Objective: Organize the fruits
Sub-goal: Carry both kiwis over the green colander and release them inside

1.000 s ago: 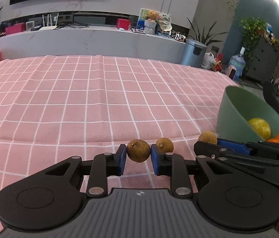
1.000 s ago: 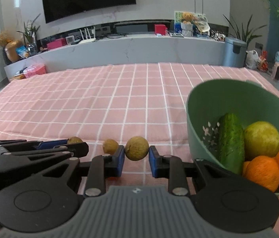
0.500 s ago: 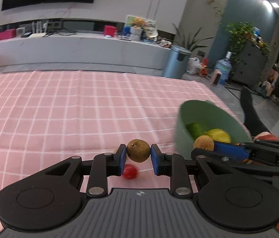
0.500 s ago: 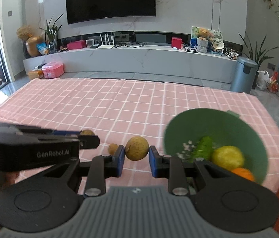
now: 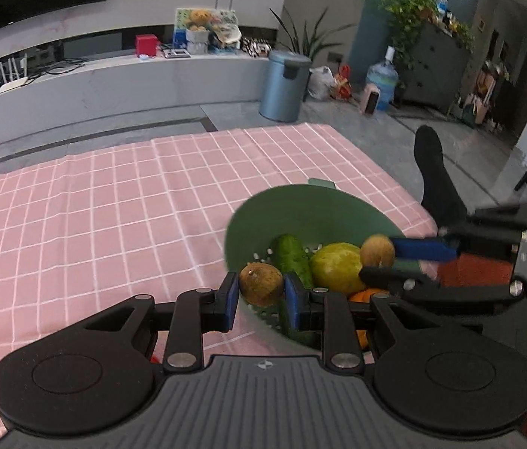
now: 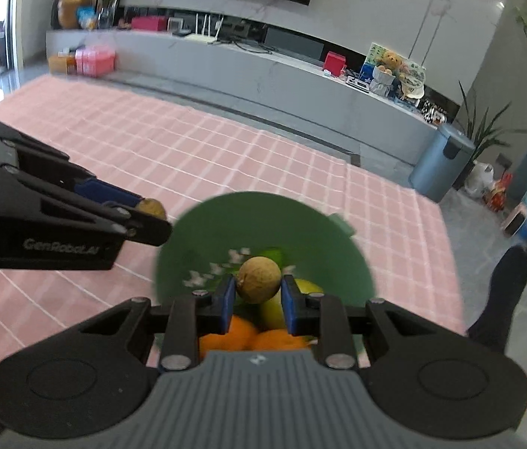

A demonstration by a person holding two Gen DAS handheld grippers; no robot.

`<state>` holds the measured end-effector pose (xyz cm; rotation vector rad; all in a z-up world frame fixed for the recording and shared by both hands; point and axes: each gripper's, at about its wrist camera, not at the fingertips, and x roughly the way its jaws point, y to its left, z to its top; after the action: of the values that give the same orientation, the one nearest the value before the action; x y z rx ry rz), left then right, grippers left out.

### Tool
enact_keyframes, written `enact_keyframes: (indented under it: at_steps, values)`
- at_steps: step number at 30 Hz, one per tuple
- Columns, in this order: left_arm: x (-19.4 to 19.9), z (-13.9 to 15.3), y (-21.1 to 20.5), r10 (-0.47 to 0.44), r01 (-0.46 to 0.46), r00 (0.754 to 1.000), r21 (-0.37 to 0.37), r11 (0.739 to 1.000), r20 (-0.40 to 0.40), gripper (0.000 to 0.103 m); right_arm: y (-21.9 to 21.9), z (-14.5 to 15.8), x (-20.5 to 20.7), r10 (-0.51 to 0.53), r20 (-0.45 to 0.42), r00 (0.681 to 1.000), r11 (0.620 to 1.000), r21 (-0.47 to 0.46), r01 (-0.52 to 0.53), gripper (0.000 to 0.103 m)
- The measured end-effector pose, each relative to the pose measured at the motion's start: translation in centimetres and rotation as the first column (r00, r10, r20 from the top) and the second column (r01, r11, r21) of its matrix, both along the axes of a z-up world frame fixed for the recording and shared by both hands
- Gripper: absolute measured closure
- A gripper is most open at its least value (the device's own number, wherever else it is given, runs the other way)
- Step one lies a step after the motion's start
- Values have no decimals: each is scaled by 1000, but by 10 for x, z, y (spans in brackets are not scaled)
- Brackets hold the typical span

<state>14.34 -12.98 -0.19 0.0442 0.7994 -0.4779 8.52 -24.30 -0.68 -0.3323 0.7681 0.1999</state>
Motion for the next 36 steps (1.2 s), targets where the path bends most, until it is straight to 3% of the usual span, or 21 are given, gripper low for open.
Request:
enact_keyframes:
  at_steps: [9, 24, 35, 36]
  values:
    - [20, -16, -29, -37, 40, 999, 83, 996, -39, 74, -31, -15, 39, 14, -77, 997, 999, -49, -18, 81]
    - [40, -42, -52, -82, 92, 995, 205, 974, -58, 74, -35, -44, 81, 30, -135, 990, 998, -45, -36, 81]
    - [44, -47, -52, -89, 98, 994, 201, 975, -57, 73, -34, -50, 94, 23, -143, 989, 999, -28, -27, 81]
    - [44, -47, -51, -87, 96, 995, 201, 975, -55, 69, -34, -50, 94, 22, -145, 989, 999, -28, -27, 81]
